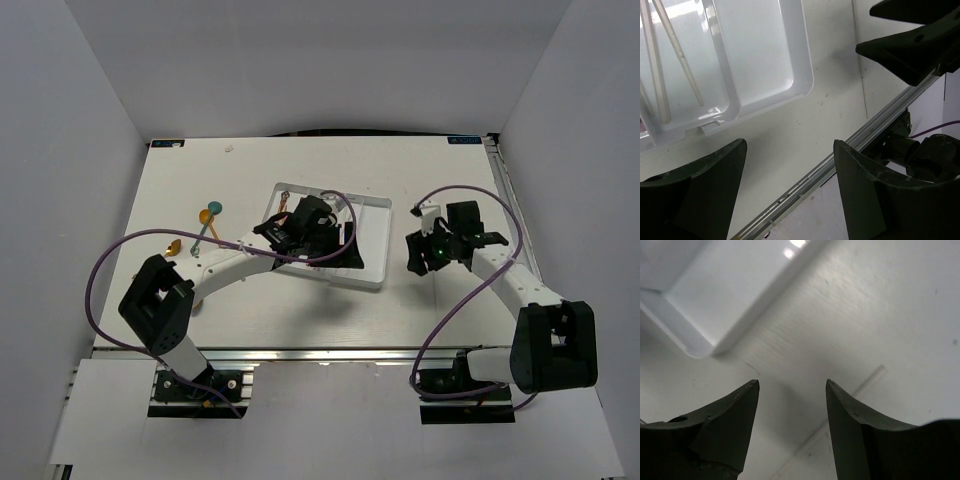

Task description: Sort the eating utensils into containers

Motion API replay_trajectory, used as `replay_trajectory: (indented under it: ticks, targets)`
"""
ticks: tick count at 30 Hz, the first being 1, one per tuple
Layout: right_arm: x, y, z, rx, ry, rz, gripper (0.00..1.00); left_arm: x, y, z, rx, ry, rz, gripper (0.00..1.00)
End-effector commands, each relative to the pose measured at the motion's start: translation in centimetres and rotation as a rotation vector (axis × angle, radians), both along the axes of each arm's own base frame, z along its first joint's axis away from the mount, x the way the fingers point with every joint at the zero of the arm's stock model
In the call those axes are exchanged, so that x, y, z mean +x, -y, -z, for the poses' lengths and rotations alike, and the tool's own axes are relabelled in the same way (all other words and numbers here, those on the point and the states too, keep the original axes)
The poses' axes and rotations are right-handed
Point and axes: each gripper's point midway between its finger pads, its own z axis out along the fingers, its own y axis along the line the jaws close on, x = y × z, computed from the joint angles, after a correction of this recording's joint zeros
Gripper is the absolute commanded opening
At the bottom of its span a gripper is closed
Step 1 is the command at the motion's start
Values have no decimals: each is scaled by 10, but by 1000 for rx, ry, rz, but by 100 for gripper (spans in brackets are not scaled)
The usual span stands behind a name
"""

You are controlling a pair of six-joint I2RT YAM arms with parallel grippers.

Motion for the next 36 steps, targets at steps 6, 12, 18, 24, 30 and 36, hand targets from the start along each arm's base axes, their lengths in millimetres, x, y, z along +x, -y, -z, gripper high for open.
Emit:
replay_trajectory:
  ticks: [6, 12, 18, 24, 30, 36]
  targets:
    - [-1, 70, 24, -242, -35, 336, 61, 8, -13, -27, 6, 118, -27, 81]
    - [-2, 84, 39, -308, -101, 377, 56, 4, -32, -29, 27, 134, -86, 81]
    - [-4, 78, 54, -307, -187, 340, 48, 1, -48, -30, 45, 153, -129, 82]
    - [-5, 76, 64, -305, -238, 329, 42, 2, -53, -30, 54, 154, -144, 82]
    - [-12, 68, 80, -291, -361, 310, 24, 4, -57, -32, 63, 163, -154, 82]
    - [-19, 58, 91, -254, -459, 299, 11, 7, -63, -35, 75, 175, -176, 82]
